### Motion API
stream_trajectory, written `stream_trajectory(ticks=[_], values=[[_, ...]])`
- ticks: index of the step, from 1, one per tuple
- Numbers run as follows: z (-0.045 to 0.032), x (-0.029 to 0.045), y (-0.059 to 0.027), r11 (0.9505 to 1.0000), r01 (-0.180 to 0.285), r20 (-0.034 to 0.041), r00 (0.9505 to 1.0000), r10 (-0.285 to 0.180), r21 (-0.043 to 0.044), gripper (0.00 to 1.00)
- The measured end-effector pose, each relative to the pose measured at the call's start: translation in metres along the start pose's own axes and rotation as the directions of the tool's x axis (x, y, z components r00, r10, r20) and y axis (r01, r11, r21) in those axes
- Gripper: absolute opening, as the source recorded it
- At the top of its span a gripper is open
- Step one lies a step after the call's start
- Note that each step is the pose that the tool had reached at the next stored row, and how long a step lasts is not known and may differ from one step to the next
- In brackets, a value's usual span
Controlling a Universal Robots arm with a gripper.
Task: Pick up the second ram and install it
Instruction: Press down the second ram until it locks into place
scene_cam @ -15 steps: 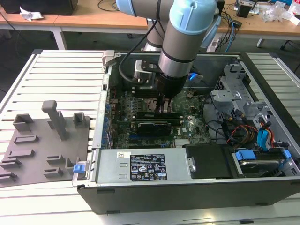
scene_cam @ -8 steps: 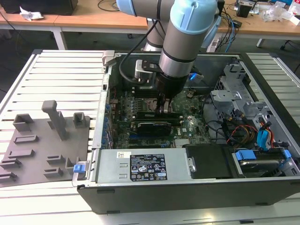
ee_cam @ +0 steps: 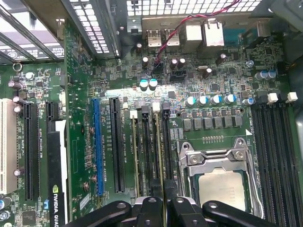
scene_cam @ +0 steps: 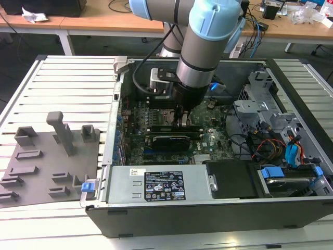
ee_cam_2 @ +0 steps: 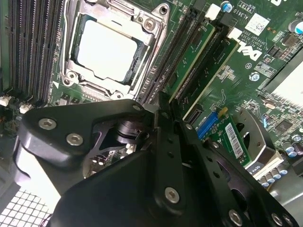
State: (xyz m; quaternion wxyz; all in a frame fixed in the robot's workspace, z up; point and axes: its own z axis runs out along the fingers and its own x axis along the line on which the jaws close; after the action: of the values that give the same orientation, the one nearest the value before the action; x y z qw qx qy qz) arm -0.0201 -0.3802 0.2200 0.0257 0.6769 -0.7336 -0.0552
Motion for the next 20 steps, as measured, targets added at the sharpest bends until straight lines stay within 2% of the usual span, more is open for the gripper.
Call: stream_trajectory(ticks=[2, 3, 4, 5, 6, 7, 8, 9, 10, 11, 20], values=[[0.0003, -0.0001, -0.0002, 1.0, 0.0, 0.0006, 1.0, 0.0, 0.0002, 0.15], [-0.0018, -0.0001, 0.0002, 1.0, 0.0, -0.0008, 1.0, 0.0, 0.0001, 0.21], [-0.0075, -0.0003, 0.0009, 1.0, 0.0, -0.003, 1.0, 0.0, 0.0004, 0.21], [-0.0152, -0.001, 0.0019, 1.0, -0.001, -0.0084, 1.0, 0.001, 0.0009, 0.21], [-0.0197, -0.0018, 0.0025, 1.0, -0.002, -0.0127, 0.9999, 0.002, 0.0012, 0.21], [-0.0292, -0.0044, 0.0037, 1.0, -0.003, -0.0242, 0.9997, 0.003, 0.0022, 0.21], [-0.0411, -0.0079, 0.0054, 1.0, -0.005, -0.046, 0.9989, 0.005, 0.0041, 0.2], [-0.0489, -0.0093, 0.0064, 1.0, -0.006, -0.0574, 0.9983, 0.007, 0.005, 0.13], [-0.0528, -0.0097, 0.0068, 1.0, -0.007, -0.0599, 0.9982, 0.007, 0.0052, 0.11], [-0.0536, -0.0098, 0.0068, 1.0, -0.006, -0.06, 0.9982, 0.007, 0.0054, 0.11], [-0.0539, -0.0099, 0.0059, 1.0, -0.007, -0.0602, 0.9982, 0.007, 0.0054, 0.11]])
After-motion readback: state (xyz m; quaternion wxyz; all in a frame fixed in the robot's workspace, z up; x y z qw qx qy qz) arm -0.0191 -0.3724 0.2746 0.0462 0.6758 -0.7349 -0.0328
